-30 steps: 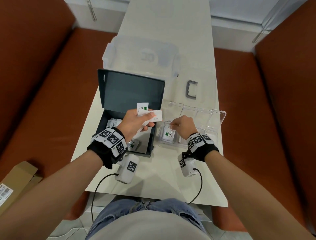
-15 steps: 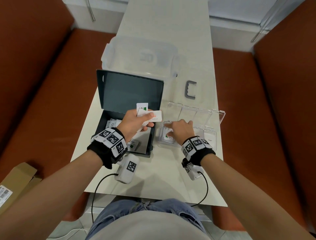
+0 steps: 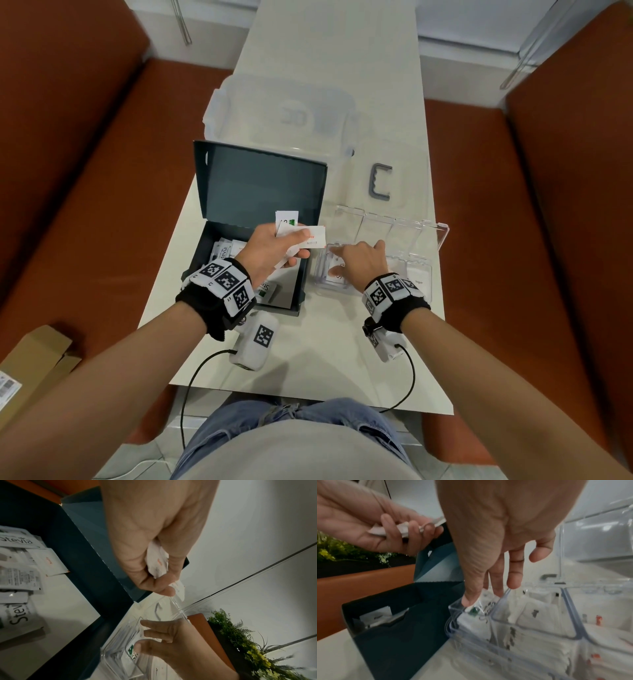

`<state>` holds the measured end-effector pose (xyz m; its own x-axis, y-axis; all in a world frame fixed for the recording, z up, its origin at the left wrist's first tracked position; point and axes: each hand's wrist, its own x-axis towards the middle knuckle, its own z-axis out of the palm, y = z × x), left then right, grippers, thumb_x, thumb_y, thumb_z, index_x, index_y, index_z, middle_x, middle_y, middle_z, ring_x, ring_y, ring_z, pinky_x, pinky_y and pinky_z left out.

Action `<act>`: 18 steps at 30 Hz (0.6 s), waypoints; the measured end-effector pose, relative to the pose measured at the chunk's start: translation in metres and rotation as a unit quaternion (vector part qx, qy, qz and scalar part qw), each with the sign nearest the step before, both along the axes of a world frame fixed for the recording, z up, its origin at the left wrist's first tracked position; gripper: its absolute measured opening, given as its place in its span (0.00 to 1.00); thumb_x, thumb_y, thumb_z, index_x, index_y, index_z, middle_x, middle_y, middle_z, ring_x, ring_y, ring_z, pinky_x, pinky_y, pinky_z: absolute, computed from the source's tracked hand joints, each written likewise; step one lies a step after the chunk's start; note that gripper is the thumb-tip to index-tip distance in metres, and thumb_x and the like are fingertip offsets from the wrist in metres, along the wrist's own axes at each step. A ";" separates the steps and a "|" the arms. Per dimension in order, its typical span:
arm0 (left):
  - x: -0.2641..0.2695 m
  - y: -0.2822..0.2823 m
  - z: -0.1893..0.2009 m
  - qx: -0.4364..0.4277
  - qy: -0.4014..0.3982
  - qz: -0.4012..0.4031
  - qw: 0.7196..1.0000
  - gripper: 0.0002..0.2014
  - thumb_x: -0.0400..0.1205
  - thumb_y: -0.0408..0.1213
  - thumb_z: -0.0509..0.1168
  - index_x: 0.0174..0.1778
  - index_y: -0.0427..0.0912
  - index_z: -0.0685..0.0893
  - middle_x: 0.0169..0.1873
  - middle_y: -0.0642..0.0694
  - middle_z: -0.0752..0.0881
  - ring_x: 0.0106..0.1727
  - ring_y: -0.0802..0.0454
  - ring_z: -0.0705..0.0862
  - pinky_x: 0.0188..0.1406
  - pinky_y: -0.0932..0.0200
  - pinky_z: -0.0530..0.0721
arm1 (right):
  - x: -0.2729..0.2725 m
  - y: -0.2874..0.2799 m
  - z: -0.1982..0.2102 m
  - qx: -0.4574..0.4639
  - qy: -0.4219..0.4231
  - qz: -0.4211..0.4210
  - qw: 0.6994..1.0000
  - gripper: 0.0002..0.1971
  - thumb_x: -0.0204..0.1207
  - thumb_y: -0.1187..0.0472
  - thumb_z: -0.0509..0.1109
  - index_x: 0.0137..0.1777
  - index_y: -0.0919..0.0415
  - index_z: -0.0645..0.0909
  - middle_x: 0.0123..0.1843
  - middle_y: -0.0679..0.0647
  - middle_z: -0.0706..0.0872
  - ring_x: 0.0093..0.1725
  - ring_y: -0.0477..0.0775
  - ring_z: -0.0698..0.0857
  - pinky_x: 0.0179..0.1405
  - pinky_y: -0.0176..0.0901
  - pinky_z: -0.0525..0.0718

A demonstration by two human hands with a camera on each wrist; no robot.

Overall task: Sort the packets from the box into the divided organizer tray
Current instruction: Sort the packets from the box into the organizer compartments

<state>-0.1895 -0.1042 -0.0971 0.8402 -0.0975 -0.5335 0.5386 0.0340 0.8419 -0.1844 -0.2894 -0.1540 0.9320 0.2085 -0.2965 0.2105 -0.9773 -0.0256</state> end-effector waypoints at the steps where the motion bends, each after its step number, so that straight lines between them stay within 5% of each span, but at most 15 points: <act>1: 0.000 0.000 0.001 -0.002 0.005 0.002 1.000 0.12 0.83 0.35 0.68 0.60 0.35 0.84 0.45 0.41 0.89 0.35 0.57 0.89 0.25 0.68 0.81 | -0.001 -0.002 0.005 0.012 -0.008 -0.005 1.000 0.20 0.80 0.43 0.65 0.70 0.46 0.76 0.50 0.52 0.88 0.55 0.57 0.83 0.54 0.53 0.66; 4: 0.002 0.000 0.003 -0.022 0.033 0.016 0.999 0.13 0.83 0.35 0.67 0.62 0.34 0.83 0.48 0.40 0.89 0.37 0.54 0.90 0.26 0.67 0.82 | -0.003 -0.011 0.024 0.082 -0.034 -0.049 0.995 0.20 0.81 0.43 0.62 0.70 0.48 0.78 0.53 0.52 0.89 0.56 0.57 0.84 0.58 0.54 0.67; 6: 0.004 -0.001 0.005 -0.035 0.052 0.024 0.998 0.13 0.84 0.32 0.65 0.63 0.32 0.81 0.50 0.38 0.89 0.38 0.52 0.90 0.25 0.66 0.81 | -0.004 -0.015 0.039 0.210 -0.052 -0.097 0.971 0.17 0.82 0.47 0.63 0.66 0.52 0.82 0.55 0.51 0.90 0.53 0.53 0.86 0.63 0.52 0.74; 8: 0.004 -0.004 0.005 -0.032 0.053 0.012 0.998 0.13 0.84 0.29 0.63 0.63 0.31 0.79 0.51 0.37 0.88 0.37 0.52 0.90 0.25 0.66 0.81 | -0.003 -0.016 0.054 0.345 -0.086 -0.129 0.926 0.14 0.82 0.52 0.65 0.61 0.56 0.86 0.53 0.51 0.91 0.45 0.42 0.84 0.58 0.33 0.80; 10: 0.004 -0.008 0.006 -0.012 0.026 -0.026 0.999 0.11 0.85 0.28 0.62 0.62 0.31 0.80 0.52 0.38 0.88 0.37 0.54 0.90 0.26 0.66 0.80 | -0.001 -0.014 0.069 0.403 -0.097 -0.137 0.900 0.13 0.81 0.52 0.67 0.60 0.56 0.87 0.47 0.47 0.90 0.38 0.32 0.81 0.44 0.15 0.74; 14: 0.003 -0.024 0.010 0.018 -0.044 -0.115 0.992 0.05 0.83 0.30 0.65 0.52 0.40 0.85 0.44 0.47 0.91 0.38 0.55 0.90 0.28 0.67 0.80 | 0.001 -0.017 0.091 0.412 -0.038 -0.099 0.905 0.14 0.76 0.53 0.74 0.61 0.51 0.85 0.39 0.41 0.86 0.34 0.31 0.80 0.40 0.15 0.72; 18: 0.008 -0.044 0.014 0.011 -0.066 -0.126 0.990 0.03 0.82 0.31 0.68 0.49 0.40 0.86 0.38 0.48 0.90 0.36 0.54 0.90 0.26 0.67 0.78 | 0.001 -0.036 0.094 0.369 -0.010 -0.106 0.923 0.11 0.74 0.63 0.75 0.56 0.54 0.89 0.37 0.48 0.87 0.36 0.35 0.81 0.42 0.17 0.73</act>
<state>-0.1815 -0.1485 -0.0826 0.8534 -0.3018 -0.4250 0.4126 -0.1070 0.9046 -0.1835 -0.3256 -0.0605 0.9788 0.1592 -0.1292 0.0239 -0.7144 -0.6993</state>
